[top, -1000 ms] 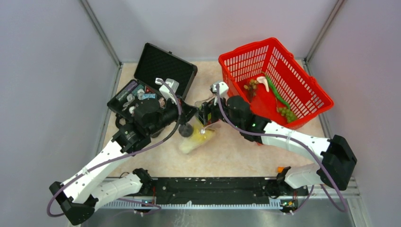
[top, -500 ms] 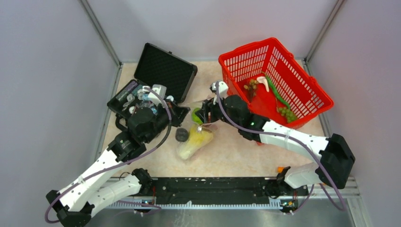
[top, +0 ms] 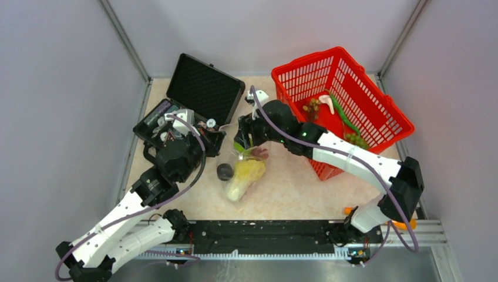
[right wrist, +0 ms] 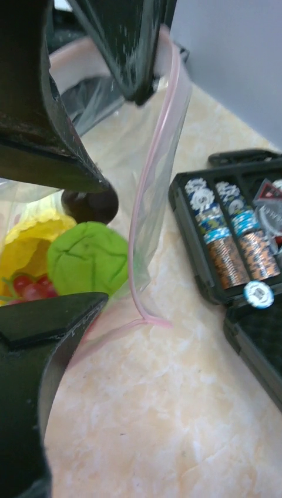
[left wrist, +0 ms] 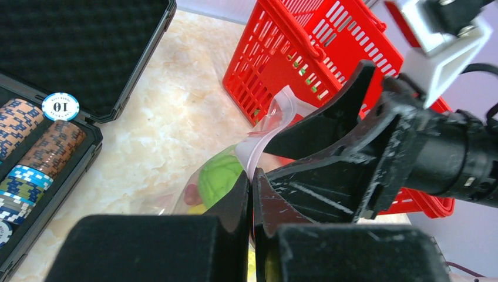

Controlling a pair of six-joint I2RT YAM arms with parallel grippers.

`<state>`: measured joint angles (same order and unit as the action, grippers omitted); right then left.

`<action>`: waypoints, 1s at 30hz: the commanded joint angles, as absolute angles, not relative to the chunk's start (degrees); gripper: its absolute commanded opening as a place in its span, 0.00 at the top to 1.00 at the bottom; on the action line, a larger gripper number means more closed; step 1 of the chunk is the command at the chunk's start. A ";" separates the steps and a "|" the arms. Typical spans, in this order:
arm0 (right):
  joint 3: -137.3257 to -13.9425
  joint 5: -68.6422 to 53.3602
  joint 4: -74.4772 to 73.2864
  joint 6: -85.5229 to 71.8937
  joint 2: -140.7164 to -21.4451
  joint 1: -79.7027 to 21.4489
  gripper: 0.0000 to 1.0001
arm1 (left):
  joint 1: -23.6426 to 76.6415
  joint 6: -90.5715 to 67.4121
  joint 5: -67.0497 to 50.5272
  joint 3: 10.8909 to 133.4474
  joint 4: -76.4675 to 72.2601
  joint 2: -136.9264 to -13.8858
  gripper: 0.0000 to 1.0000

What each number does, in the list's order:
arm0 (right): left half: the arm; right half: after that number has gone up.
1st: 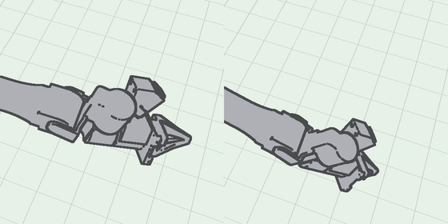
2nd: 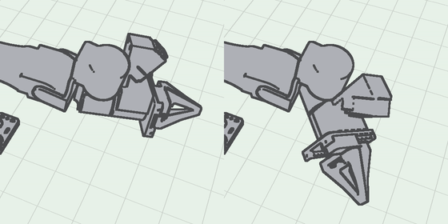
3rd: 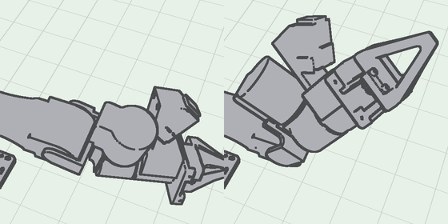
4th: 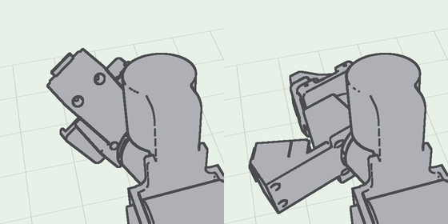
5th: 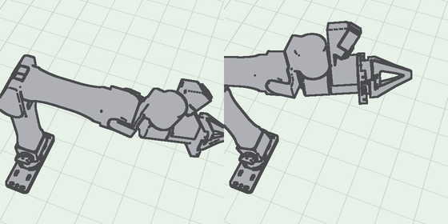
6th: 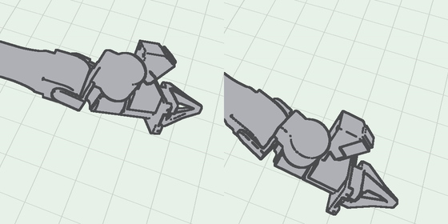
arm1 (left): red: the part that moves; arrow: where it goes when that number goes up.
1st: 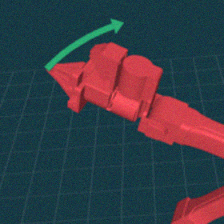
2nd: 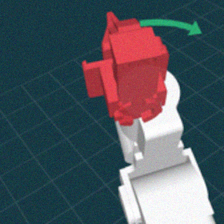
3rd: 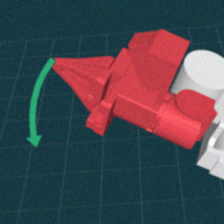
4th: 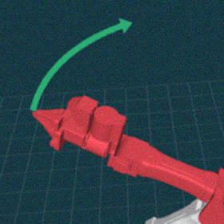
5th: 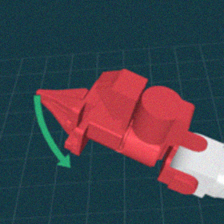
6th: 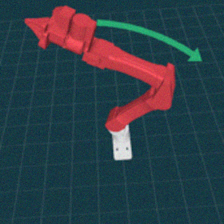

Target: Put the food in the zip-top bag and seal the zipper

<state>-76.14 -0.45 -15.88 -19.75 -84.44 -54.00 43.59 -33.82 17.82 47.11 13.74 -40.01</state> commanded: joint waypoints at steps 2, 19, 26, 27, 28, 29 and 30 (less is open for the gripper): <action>-81.58 2.79 -26.97 -19.43 -86.26 -55.28 0.37 | 43.33 -33.42 17.01 47.58 11.13 -40.61 1.00; -86.61 -5.70 -29.41 -21.66 -95.83 -55.68 0.37 | 43.33 -31.07 13.02 48.45 9.49 -41.68 1.00; -82.70 -12.65 -19.31 -24.00 -95.79 -54.64 0.40 | 43.33 -30.98 11.82 48.44 9.10 -41.32 1.00; -80.65 -14.20 -15.84 -24.94 -95.12 -54.39 0.40 | 43.37 -31.09 11.69 48.40 8.91 -41.31 1.00; -78.99 -16.74 -11.99 -26.38 -94.66 -53.95 0.41 | 43.34 -31.19 11.69 48.28 8.74 -41.31 1.00; -77.00 -19.56 -7.73 -28.06 -94.18 -53.48 0.41 | 43.33 -31.24 11.50 48.22 8.66 -41.35 1.00; -75.13 -22.13 -3.28 -30.30 -93.75 -52.88 0.42 | 43.33 -31.28 11.51 48.18 8.63 -41.38 1.00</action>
